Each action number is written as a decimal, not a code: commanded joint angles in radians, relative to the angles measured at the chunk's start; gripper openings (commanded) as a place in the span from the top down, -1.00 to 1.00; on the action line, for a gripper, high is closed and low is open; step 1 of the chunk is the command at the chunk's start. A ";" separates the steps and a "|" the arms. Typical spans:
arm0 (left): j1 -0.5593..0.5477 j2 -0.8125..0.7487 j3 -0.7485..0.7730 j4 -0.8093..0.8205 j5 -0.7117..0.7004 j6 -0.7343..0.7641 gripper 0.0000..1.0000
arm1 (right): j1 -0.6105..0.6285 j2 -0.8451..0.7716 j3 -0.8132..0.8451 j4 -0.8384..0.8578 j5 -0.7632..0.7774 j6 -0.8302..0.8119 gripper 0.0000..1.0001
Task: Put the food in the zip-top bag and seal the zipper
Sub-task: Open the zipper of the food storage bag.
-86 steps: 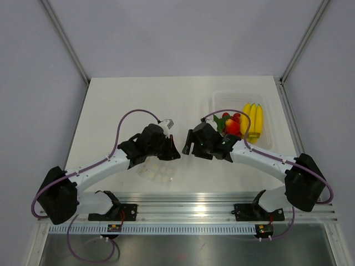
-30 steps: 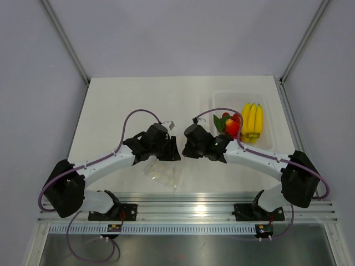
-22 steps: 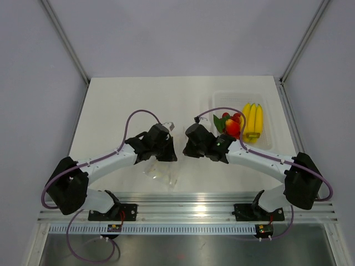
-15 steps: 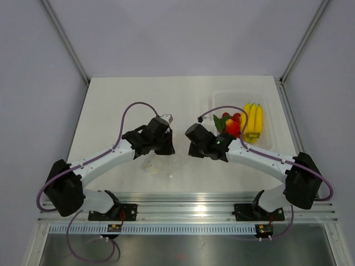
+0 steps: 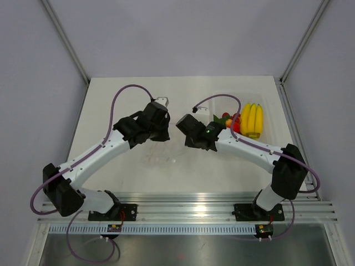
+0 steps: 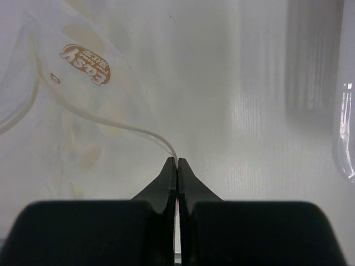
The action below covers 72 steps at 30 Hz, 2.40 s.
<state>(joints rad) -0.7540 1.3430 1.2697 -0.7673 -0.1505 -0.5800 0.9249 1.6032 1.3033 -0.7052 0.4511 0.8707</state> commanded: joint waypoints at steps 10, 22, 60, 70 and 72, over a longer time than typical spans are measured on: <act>0.025 0.157 0.020 0.146 0.071 0.054 1.00 | -0.069 -0.072 -0.036 0.131 -0.111 -0.107 0.39; 0.033 0.222 0.083 0.143 0.098 0.065 1.00 | -0.118 -0.144 -0.075 0.135 -0.158 -0.111 0.09; 0.035 0.191 -0.006 0.261 0.250 0.078 0.20 | -0.127 -0.158 -0.113 0.203 -0.186 -0.062 1.00; 0.035 0.205 -0.047 0.315 0.284 0.042 0.32 | -0.127 -0.154 -0.102 0.214 -0.210 -0.061 1.00; 0.035 0.208 -0.056 0.321 0.284 0.039 0.37 | -0.129 -0.155 -0.105 0.219 -0.219 -0.055 1.00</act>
<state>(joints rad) -0.7242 1.5589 1.2274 -0.5114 0.1024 -0.5289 0.8047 1.4765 1.1839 -0.5194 0.2424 0.8009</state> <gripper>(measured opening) 0.327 0.011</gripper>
